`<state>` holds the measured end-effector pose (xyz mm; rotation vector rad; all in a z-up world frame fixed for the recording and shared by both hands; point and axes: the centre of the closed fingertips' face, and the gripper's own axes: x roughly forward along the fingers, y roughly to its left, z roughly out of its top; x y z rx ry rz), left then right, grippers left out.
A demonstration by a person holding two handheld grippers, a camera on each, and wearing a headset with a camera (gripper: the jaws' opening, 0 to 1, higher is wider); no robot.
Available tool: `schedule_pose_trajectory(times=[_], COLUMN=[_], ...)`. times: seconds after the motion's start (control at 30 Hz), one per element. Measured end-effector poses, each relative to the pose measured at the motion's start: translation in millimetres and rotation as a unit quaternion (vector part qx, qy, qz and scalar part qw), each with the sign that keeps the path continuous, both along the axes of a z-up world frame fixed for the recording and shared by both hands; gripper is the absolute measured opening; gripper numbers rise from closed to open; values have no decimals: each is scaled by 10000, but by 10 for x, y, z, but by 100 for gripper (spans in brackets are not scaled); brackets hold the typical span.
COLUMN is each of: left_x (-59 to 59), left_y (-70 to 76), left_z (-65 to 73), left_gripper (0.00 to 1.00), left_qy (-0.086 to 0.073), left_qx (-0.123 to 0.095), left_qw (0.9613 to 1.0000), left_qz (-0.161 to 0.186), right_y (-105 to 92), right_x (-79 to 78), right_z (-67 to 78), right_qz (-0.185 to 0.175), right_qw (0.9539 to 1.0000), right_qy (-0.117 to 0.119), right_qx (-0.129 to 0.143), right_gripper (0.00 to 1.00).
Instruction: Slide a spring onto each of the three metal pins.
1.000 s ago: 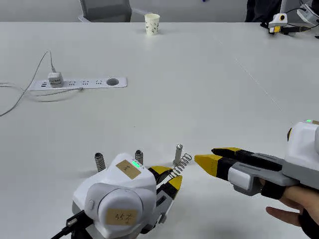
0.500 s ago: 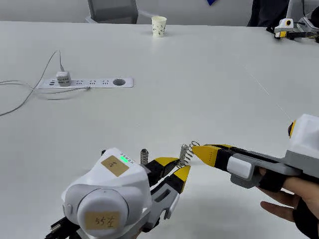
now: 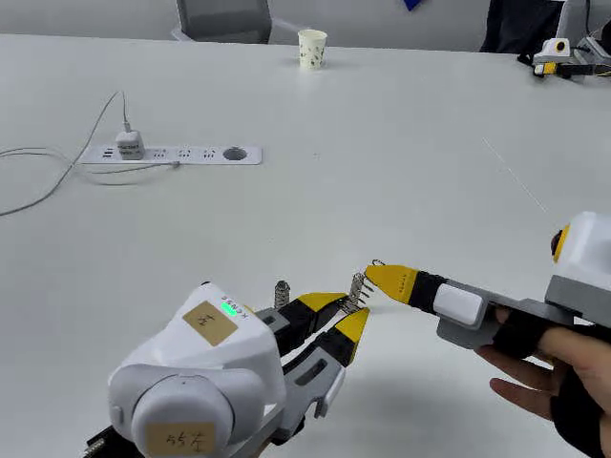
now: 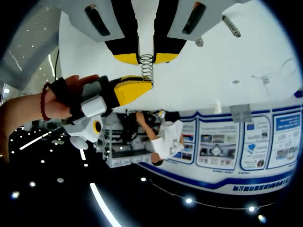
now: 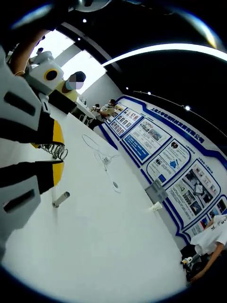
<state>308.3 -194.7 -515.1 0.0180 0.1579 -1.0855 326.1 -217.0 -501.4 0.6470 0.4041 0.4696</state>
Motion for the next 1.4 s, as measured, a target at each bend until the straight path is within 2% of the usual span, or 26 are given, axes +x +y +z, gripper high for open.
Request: schedule_pose_trajectory(times=[0.33, 0.43, 0.47, 0.67, 0.9, 0.97, 1.03, 1.1, 1.17, 1.27, 1.3, 1.4], left_x=[-15, -11, -12, -11, -6, -9, -13, -5, 4, 26, 31, 54], left_y=[30, 34, 37, 36, 28, 28, 42, 62, 105, 164, 186, 241], left_z=[39, 40, 22, 1, -21, -26, -75, -107, -164, -206, -222, -241], left_gripper=[11, 11, 11, 11, 16, 16, 21, 25, 28, 31, 32, 35], left_qy=[-101, -63, -46, -3, 71, 64, 200, 255, 375, 351, 372, 420], left_qx=[-20, -14, 58, 107, 196, 225, 342, 420, 558, 696, 733, 792], left_qw=[9999, 10000, 10000, 9999, 9998, 9997, 9992, 9988, 9977, 9969, 9965, 9958], left_qz=[-5, -8, -14, -28, -47, -59, -32, 1, 53, 107, 119, 185], right_y=[61, 69, 81, 106, 120, 113, 89, 91, 67, 50, 29, 18], right_x=[-11, -11, -13, -8, -12, -10, 4, 10, 33, 57, 77, 104], right_z=[29, 35, 49, 66, 79, 69, 62, 59, 53, 50, 51, 50], right_qz=[17, 17, 34, 84, 148, 154, 123, 143, 114, 109, 113, 98], right_qw=[9985, 9980, 9977, 9983, 9995, 9997, 9992, 9986, 9973, 9951, 9925, 9898], right_qy=[134, 132, 115, 28, -123, -189, -294, -329, -402, -488, -600, -660], right_qx=[532, 619, 663, 570, 269, 48, -241, -378, -599, -854, -1062, -1259], right_gripper=[12, 12, 12, 11, 11, 11, 11, 11, 11, 11, 11, 11])
